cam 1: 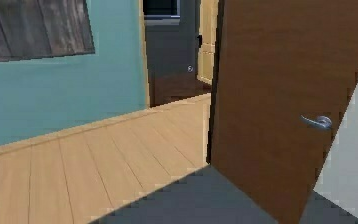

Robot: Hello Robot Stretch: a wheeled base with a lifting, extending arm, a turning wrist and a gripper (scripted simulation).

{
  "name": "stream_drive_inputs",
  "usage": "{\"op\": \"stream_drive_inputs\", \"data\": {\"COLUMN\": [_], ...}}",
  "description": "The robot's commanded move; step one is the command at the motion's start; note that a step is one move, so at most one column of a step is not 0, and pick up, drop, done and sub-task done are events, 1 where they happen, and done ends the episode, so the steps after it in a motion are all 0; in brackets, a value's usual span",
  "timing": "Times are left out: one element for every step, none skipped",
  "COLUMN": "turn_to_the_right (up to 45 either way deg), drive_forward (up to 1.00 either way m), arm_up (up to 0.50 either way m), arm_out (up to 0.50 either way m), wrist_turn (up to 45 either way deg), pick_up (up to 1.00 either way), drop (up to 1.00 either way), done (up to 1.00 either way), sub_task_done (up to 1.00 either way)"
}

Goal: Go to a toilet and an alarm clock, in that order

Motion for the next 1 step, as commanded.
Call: {"op": "stream_drive_inputs", "data": {"turn_to_the_right": [0.0], "drive_forward": [0.05], "arm_up": [0.0], "arm_out": [0.0], "wrist_turn": [0.0], "pick_up": [0.0], "drop": [0.0], "done": [0.0], "sub_task_done": [0.0]}}
